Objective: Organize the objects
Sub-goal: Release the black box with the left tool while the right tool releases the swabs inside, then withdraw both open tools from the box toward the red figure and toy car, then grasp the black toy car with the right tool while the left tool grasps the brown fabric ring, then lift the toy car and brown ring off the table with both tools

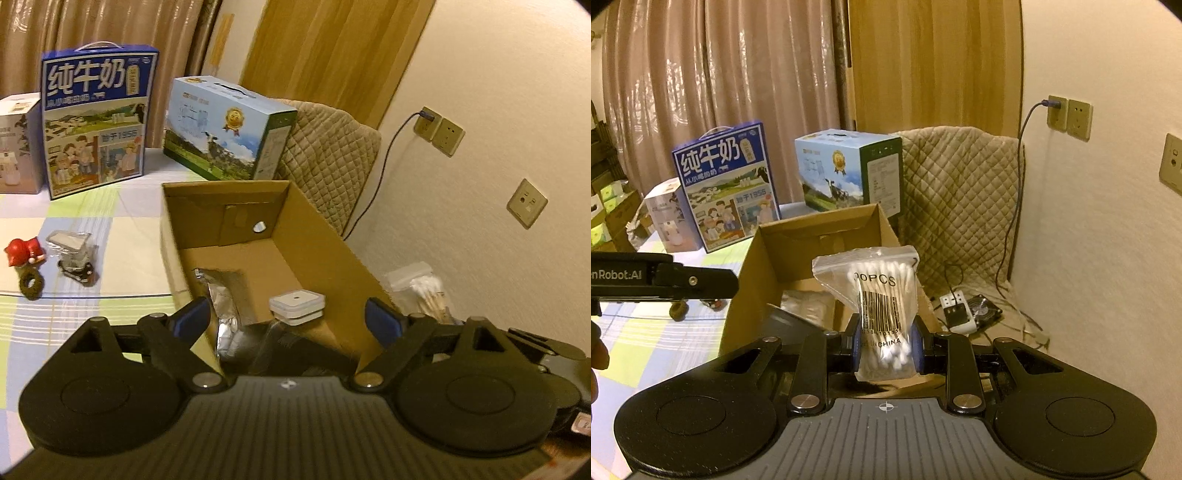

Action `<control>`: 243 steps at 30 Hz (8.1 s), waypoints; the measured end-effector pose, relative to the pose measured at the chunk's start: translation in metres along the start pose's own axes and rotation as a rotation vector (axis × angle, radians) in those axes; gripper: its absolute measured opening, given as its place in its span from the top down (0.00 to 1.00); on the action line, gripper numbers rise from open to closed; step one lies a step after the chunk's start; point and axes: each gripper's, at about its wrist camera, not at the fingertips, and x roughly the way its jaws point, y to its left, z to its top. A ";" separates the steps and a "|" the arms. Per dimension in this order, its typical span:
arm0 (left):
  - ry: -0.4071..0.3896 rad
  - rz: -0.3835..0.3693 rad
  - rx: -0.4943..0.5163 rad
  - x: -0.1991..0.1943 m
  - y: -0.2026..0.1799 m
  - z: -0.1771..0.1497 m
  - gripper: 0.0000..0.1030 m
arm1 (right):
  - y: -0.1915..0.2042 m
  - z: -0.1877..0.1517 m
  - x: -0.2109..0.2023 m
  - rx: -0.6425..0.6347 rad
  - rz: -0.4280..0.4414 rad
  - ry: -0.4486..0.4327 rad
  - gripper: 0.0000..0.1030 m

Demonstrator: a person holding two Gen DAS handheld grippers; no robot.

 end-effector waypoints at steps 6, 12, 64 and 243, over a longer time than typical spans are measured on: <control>0.005 0.012 -0.019 -0.010 0.013 -0.007 0.15 | 0.008 -0.001 -0.004 -0.001 0.020 -0.004 0.77; 0.002 0.022 -0.017 -0.025 0.018 -0.014 0.15 | 0.015 0.001 -0.009 -0.006 0.029 -0.013 0.77; 0.016 0.123 -0.044 -0.030 0.089 -0.027 0.14 | 0.027 0.020 0.020 0.103 0.122 -0.050 0.29; 0.228 0.250 0.134 0.080 0.311 -0.033 0.85 | 0.260 -0.056 0.236 -0.315 0.399 0.367 0.72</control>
